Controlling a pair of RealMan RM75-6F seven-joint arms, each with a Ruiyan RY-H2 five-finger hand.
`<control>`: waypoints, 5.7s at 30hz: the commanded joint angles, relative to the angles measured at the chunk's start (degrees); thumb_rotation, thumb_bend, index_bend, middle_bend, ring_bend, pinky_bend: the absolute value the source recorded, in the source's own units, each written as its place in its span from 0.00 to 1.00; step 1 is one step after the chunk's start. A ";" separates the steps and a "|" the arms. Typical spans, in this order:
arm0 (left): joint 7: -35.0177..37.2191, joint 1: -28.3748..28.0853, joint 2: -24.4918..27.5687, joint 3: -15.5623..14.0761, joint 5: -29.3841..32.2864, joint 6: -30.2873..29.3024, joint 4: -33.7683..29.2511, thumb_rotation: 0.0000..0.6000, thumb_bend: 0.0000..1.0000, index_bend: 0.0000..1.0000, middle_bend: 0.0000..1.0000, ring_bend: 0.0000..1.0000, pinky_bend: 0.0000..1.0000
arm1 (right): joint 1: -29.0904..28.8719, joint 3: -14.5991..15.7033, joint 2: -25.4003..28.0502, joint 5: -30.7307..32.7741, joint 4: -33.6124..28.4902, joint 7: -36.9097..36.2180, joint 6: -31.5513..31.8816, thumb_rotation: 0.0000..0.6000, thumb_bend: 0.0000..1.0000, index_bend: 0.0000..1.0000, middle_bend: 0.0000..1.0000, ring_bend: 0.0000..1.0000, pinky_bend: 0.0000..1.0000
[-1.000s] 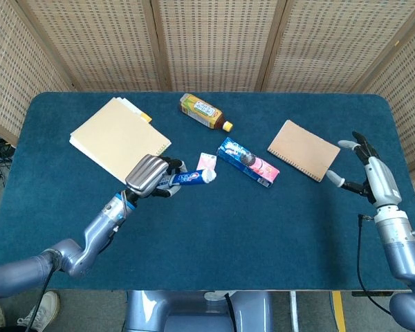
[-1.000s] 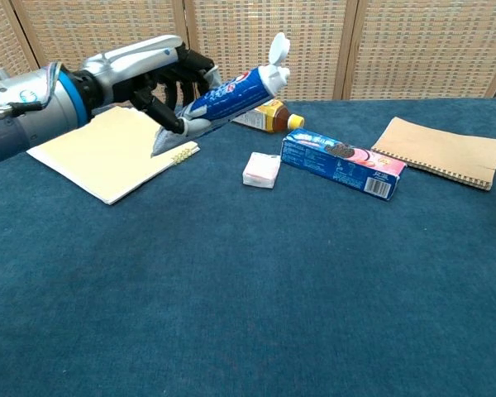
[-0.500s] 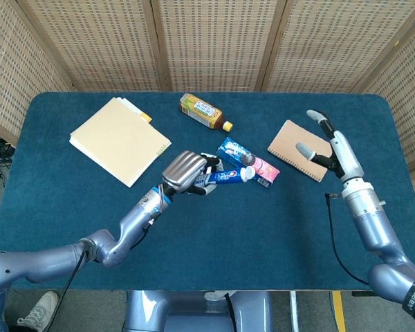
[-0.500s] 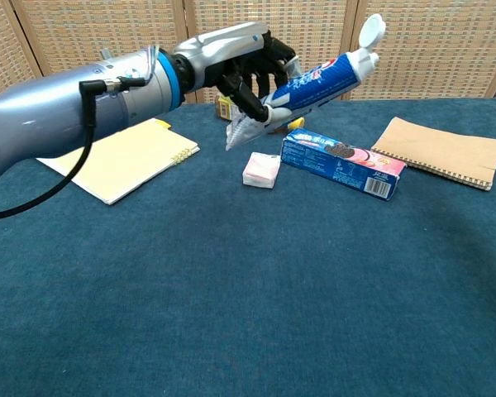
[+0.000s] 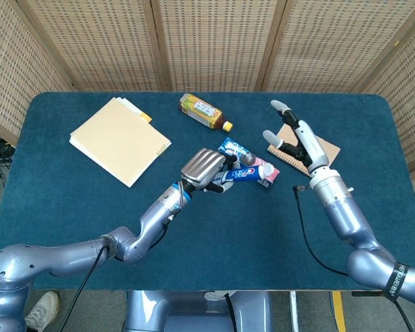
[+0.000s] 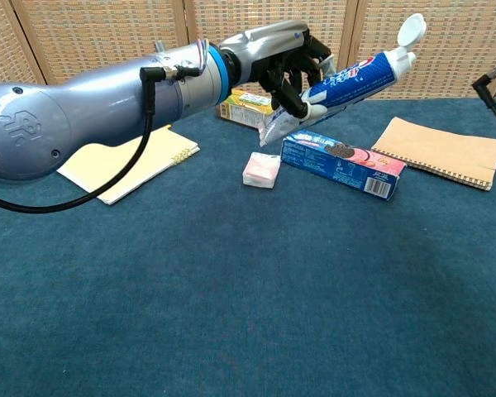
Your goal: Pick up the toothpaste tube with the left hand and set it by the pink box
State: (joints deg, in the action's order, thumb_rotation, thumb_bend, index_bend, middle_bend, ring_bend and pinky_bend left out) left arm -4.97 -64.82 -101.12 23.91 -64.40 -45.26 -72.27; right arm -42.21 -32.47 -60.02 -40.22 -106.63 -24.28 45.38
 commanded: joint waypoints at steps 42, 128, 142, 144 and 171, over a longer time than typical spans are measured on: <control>3.27 -2.29 -1.95 1.08 5.77 -2.46 -0.73 1.00 0.64 0.74 0.59 0.55 0.60 | -3.48 1.15 -7.82 4.33 1.33 2.26 4.19 0.12 0.00 0.13 0.00 0.00 0.00; 12.08 1.91 -2.61 1.17 2.64 -7.41 -2.38 1.00 0.64 0.75 0.59 0.55 0.60 | 3.19 -3.20 -6.66 -3.72 4.05 -11.61 -0.12 0.13 0.00 0.12 0.00 0.00 0.00; 14.52 13.69 10.73 -17.54 -15.23 -10.42 -0.01 1.00 0.61 0.72 0.58 0.55 0.59 | 13.24 5.81 1.02 -21.47 12.13 -5.44 3.92 0.15 0.00 0.10 0.00 0.00 0.00; 16.22 14.36 11.53 -19.35 -16.71 -9.70 0.82 1.00 0.54 0.67 0.54 0.52 0.56 | 14.78 7.76 0.62 -24.75 13.67 -4.63 6.45 0.25 0.00 0.09 0.00 0.00 0.00; 2.52 40.40 33.36 -24.27 -13.10 -37.45 -21.81 1.00 0.00 0.00 0.00 0.00 0.00 | 30.69 24.82 0.33 -46.28 23.43 19.11 35.25 1.00 0.00 0.00 0.00 0.00 0.00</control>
State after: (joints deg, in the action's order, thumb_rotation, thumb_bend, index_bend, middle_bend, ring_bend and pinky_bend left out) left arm 1.21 -29.16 -71.75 1.31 -78.96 -78.40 -89.92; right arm -13.45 -9.07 -59.56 -85.35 -84.12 -7.55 78.17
